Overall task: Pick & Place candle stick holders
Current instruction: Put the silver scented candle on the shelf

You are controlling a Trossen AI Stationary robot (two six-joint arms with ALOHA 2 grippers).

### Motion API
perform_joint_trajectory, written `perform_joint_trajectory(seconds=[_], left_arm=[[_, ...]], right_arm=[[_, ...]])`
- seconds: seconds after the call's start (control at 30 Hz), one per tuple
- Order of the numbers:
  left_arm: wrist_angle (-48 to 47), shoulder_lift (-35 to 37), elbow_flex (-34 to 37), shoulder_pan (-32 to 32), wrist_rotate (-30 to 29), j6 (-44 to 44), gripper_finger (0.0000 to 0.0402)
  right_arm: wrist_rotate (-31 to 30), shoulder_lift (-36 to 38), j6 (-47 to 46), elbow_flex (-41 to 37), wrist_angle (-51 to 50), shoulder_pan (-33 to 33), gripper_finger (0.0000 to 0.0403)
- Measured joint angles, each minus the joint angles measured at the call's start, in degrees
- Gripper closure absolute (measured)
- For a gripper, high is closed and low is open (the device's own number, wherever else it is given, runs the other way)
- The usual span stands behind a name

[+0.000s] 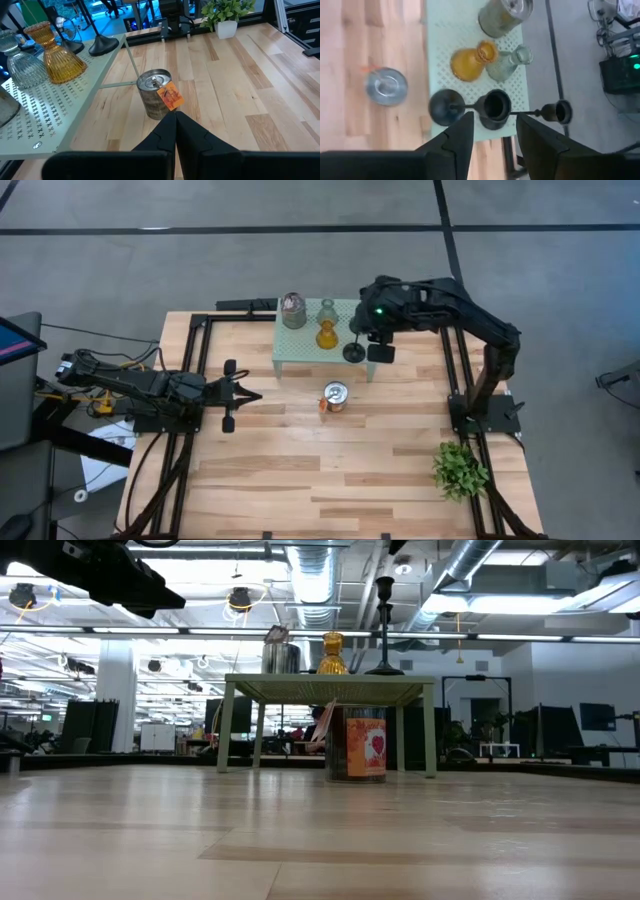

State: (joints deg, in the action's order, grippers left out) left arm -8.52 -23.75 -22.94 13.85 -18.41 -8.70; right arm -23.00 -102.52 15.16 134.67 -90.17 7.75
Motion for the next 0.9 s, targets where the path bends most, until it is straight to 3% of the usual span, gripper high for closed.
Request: perform_joint_trajectory(seconds=[0.1,0.3,0.53,0.67,0.8,0.9], left_arm=[[0.0,0.0,0.0,0.0,0.0,0.0,0.0394],[0.0,0.0,0.0,0.0,0.0,0.0,0.0394],[0.0,0.0,0.0,0.0,0.0,0.0,0.0394],[0.0,0.0,0.0,0.0,0.0,0.0,0.0394],[0.0,0.0,0.0,0.0,0.0,0.0,0.0394],[0.0,0.0,0.0,0.0,0.0,0.0,0.0394]], right_arm=[[1.4,1.2,-2.9,0.1,0.1,-1.8,0.0265],[11.2,3.8,-8.2,0.1,0.1,-6.0,0.0293],[12.5,9.1,-14.0,-1.6,0.3,-12.8,0.0374],[8.0,13.6,-17.3,-10.1,0.2,-18.0,0.0394],[3.0,19.9,-21.8,-24.1,0.8,-21.6,0.0401],[2.3,25.1,-23.7,-35.7,8.4,-22.9,0.0402]])
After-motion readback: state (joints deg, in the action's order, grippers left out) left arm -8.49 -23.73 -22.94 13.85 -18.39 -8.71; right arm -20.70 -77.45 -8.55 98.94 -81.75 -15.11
